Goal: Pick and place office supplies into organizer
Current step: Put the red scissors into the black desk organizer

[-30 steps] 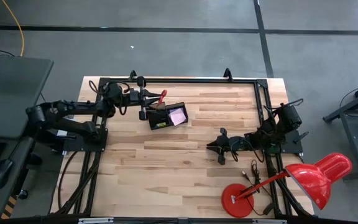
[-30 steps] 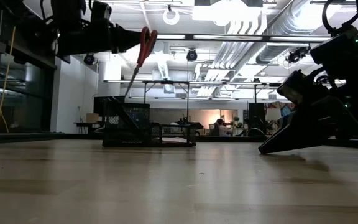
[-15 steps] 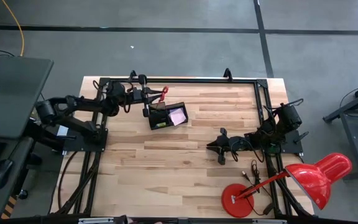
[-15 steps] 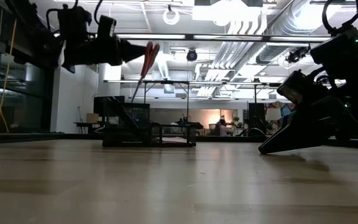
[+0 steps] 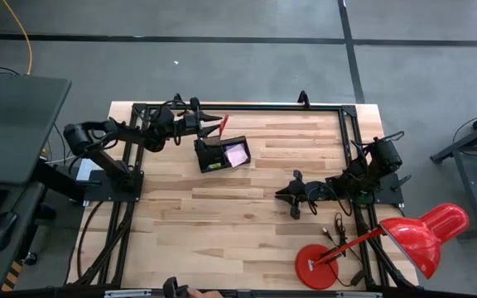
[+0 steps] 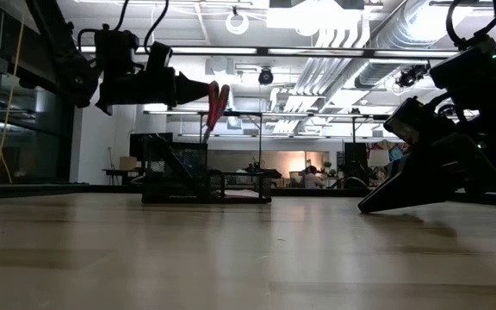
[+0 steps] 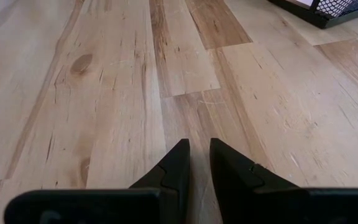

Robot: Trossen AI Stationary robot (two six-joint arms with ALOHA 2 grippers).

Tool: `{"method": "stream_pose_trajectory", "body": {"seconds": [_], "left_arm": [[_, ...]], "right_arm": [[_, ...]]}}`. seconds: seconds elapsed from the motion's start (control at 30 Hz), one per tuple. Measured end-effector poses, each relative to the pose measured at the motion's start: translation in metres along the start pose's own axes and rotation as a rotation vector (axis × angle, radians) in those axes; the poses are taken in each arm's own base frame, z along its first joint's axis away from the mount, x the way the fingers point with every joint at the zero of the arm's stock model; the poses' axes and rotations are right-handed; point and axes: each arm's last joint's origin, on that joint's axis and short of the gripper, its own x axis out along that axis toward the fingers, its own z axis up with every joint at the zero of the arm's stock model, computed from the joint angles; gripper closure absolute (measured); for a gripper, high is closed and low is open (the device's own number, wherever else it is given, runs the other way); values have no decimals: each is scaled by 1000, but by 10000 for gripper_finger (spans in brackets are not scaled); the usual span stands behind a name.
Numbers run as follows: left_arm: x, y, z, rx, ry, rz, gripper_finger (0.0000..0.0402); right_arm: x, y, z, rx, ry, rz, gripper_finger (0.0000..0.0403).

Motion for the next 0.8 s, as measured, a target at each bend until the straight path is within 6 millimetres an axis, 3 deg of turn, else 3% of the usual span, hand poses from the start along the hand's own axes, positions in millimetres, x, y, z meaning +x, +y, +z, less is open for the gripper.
{"method": "stream_pose_trajectory", "body": {"seconds": [0.27,0.8], "left_arm": [[-3,-2,-3,-76,11,-4,267],[-22,-12,-7,-122,-38,78,320]], "right_arm": [[0,0,0,0,0,1,345],[0,0,0,0,0,0,345]]}}
